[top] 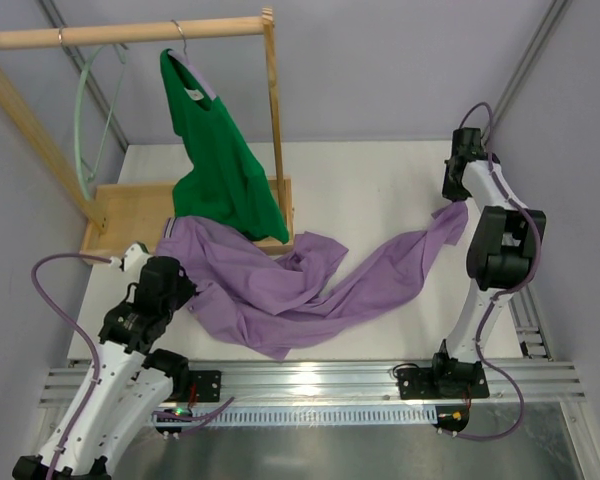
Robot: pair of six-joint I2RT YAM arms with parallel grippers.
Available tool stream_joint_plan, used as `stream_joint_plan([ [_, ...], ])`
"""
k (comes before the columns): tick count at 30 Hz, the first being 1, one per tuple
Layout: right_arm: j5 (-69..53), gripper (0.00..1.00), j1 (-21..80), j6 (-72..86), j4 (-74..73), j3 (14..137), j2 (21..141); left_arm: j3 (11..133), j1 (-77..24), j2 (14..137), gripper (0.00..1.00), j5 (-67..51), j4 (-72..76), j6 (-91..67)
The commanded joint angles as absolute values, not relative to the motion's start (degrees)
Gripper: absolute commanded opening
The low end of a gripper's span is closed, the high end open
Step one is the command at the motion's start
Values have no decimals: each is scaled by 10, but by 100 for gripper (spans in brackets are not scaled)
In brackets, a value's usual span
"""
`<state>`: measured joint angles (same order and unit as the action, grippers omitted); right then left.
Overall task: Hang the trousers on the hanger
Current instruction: Fold the trousers
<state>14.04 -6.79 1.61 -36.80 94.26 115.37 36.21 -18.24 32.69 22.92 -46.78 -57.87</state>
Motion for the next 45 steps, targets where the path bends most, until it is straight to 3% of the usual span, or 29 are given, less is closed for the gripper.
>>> stream_joint_plan([
  [1,205,4,-77,59,-365,903,1091,381,-179,333,1,246,-443,-574],
  [12,265,4,-173,201,-360,652,894,397,-179,351,1,302,-455,-572],
  [21,300,4,-226,278,-345,517,716,437,-179,323,1,510,-542,-596],
  [25,261,4,-268,260,-323,512,651,453,-179,326,1,528,-565,-601],
  [28,137,4,-282,243,-274,519,618,456,-179,325,1,553,-574,-604],
  [33,-108,4,-282,265,-251,573,649,463,-179,322,1,593,-584,-609],
  [38,-231,4,-281,277,-219,619,683,455,-178,341,1,590,-593,-633],
  [42,-159,4,-281,238,-290,673,664,462,-179,352,1,596,-602,-646],
  [45,14,4,-295,239,-394,670,650,472,-178,353,1,617,-632,-668],
])
